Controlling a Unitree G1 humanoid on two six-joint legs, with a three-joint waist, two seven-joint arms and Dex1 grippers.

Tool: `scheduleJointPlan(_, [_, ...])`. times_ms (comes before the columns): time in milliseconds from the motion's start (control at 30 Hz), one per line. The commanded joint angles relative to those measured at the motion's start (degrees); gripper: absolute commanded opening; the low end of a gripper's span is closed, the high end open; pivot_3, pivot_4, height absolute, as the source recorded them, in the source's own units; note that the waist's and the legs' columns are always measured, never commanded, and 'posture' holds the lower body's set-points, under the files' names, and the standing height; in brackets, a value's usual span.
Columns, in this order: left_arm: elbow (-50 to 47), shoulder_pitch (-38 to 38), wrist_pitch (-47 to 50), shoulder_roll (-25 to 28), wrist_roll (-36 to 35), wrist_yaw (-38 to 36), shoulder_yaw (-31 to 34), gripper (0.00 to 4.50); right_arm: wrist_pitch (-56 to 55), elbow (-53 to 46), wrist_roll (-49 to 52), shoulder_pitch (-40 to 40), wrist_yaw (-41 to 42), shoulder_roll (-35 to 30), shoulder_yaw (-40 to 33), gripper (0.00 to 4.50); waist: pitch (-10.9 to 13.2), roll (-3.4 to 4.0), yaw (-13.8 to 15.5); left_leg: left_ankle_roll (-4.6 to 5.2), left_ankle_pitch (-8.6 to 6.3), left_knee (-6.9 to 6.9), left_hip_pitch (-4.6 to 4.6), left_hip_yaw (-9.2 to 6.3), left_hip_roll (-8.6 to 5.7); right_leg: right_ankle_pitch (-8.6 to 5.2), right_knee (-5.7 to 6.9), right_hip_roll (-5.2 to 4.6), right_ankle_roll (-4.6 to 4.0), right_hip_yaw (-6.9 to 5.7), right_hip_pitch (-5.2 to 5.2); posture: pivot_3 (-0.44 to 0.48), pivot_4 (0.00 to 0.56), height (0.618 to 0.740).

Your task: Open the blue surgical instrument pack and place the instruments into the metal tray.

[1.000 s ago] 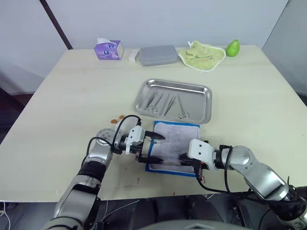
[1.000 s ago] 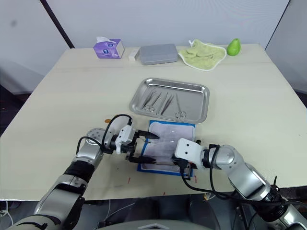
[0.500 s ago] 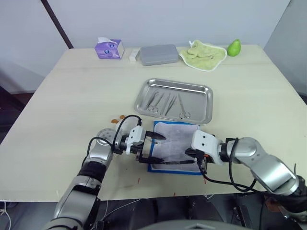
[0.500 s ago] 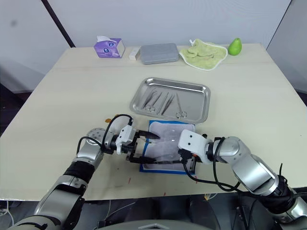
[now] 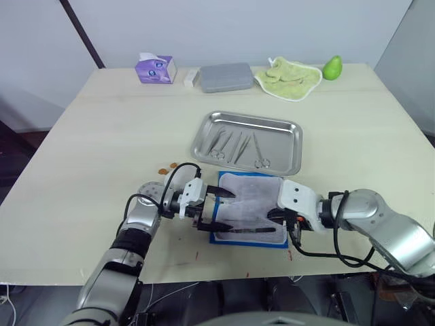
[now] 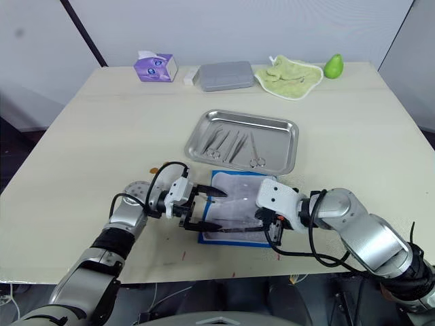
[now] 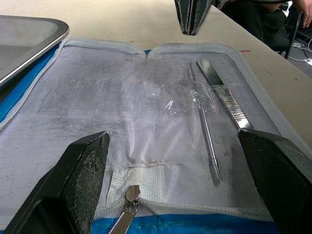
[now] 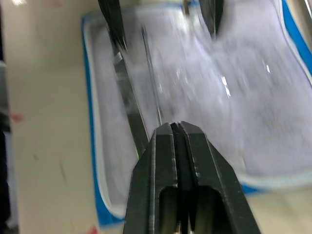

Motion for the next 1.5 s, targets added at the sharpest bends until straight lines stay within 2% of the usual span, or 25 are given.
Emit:
scheduleJointPlan(33, [2.84, 2.08, 1.32, -0.30, 2.86, -0.70, -2.30, 4.50, -4.95, 1.71, -1.53, 1.78, -2.63, 1.32, 1.14, 1.69, -0.01, -0.01, 0.03, 0.00, 0.00, 0.00, -0.01, 0.00, -0.01, 0.00, -0.01, -0.01, 0.00, -0.01, 0.00, 0.000, 0.150, 0.740])
scheduleJointPlan(500, [2.50, 2.27, 1.50, -0.08, 2.89, -0.63, -2.19, 4.50, -16.25, 9.88, -6.26, 4.25, -2.06, 1.35, 5.75, 1.69, 0.00, -0.01, 0.03, 0.00, 0.00, 0.01, 0.00, 0.01, -0.04, 0.00, 0.00, -0.03, 0.01, 0.00, 0.00, 0.000, 0.150, 0.740])
scheduleJointPlan(967, [2.34, 2.38, 1.65, 0.16, 2.77, -0.78, -2.14, 4.50, -18.06, 11.18, -8.50, 3.71, 0.46, 1.65, 8.26, 1.69, -0.02, -0.01, 0.03, 0.00, 0.00, 0.01, 0.03, 0.00, -0.04, 0.00, 0.02, -0.02, 0.01, 0.00, 0.01, 0.000, 0.150, 0.740])
scheduleJointPlan(1133, [1.74, 2.84, 1.88, 0.25, 2.69, -0.74, -2.19, 4.50, -14.81, 9.59, -8.31, 2.70, 2.08, 0.47, 8.51, 1.69, -0.02, 0.00, 0.04, 0.00, 0.00, 0.01, 0.03, 0.00, -0.04, 0.00, 0.01, -0.02, 0.01, 0.00, 0.01, 0.000, 0.150, 0.740])
scheduleJointPlan(1267, [1.27, 3.16, 2.11, 0.19, 2.64, -0.60, -2.22, 4.50, -14.26, 9.85, -7.03, 3.00, 1.70, 2.39, 7.92, 1.69, -0.02, -0.01, 0.04, 0.00, 0.00, 0.01, 0.02, 0.00, -0.04, 0.00, 0.00, -0.03, 0.01, 0.00, 0.01, 0.000, 0.150, 0.740])
scheduleJointPlan(1500, [0.76, 3.45, 2.52, 0.14, 2.63, -0.35, -2.19, 4.50, -23.74, 16.69, -8.98, 8.04, 0.92, 3.57, 7.16, 1.69, -0.05, -0.06, 0.04, 0.00, 0.00, -0.01, 0.01, -0.01, -0.04, -0.01, -0.03, -0.02, 0.01, -0.02, 0.02, 0.000, 0.150, 0.740])
